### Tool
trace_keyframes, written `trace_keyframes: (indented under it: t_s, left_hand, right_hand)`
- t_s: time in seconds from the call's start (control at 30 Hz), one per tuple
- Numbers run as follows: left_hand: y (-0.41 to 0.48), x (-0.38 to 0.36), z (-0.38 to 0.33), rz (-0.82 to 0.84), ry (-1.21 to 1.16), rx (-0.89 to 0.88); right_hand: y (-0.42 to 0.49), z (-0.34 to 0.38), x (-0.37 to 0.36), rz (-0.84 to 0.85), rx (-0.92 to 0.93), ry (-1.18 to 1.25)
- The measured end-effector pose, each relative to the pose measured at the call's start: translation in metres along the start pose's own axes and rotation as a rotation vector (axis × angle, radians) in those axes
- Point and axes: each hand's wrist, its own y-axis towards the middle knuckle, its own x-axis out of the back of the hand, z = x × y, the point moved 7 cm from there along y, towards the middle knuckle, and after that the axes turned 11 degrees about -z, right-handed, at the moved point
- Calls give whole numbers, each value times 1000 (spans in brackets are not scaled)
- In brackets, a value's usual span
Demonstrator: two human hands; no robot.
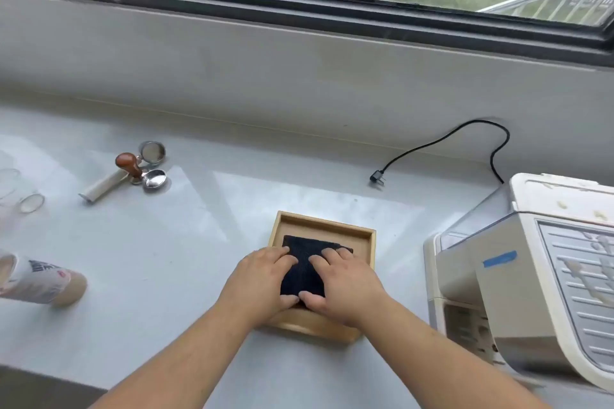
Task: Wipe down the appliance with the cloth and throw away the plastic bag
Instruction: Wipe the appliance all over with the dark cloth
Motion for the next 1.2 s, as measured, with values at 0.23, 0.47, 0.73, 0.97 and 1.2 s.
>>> trace_keyframes:
  t_s: [0.23,0.47,0.73,0.97,1.2]
  left_hand:
    - [2,-17,5,78,95,-31]
    - [6,-12,-1,24,181,-99]
    - [14,17,-15,-132,-10,-89]
    - [16,45,-15,-263,-46,-54]
    - [15,77,-37,-292,-116,23]
  right_hand:
    - [-2,2,-20,23,43,-53]
    - [-1,2,-22,-14,55,-65]
    - [5,3,3,-119,75,-29]
    - [11,3,63,-311,118,59]
    - [6,7,121,-401,163,84]
